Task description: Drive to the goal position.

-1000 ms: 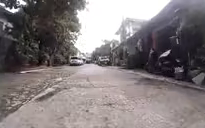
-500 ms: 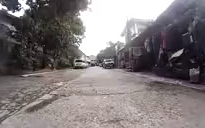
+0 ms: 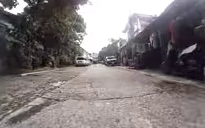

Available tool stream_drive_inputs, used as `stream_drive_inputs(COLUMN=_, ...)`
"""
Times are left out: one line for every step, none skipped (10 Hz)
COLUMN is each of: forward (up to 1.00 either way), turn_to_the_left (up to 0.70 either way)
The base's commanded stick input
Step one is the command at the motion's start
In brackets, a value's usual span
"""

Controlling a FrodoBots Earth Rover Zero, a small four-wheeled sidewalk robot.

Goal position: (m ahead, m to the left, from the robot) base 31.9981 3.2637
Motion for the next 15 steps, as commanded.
stream_drive_inputs(forward=0.70, turn_to_the_left=0.00)
stream_drive_inputs(forward=0.70, turn_to_the_left=0.00)
stream_drive_inputs(forward=0.70, turn_to_the_left=0.00)
stream_drive_inputs(forward=0.70, turn_to_the_left=0.00)
stream_drive_inputs(forward=0.70, turn_to_the_left=0.00)
stream_drive_inputs(forward=0.70, turn_to_the_left=0.00)
stream_drive_inputs(forward=0.70, turn_to_the_left=0.00)
stream_drive_inputs(forward=0.70, turn_to_the_left=0.00)
stream_drive_inputs(forward=0.70, turn_to_the_left=0.00)
stream_drive_inputs(forward=0.70, turn_to_the_left=0.00)
stream_drive_inputs(forward=0.70, turn_to_the_left=0.00)
stream_drive_inputs(forward=0.70, turn_to_the_left=0.00)
stream_drive_inputs(forward=0.70, turn_to_the_left=0.00)
stream_drive_inputs(forward=0.70, turn_to_the_left=0.00)
stream_drive_inputs(forward=0.70, turn_to_the_left=0.00)
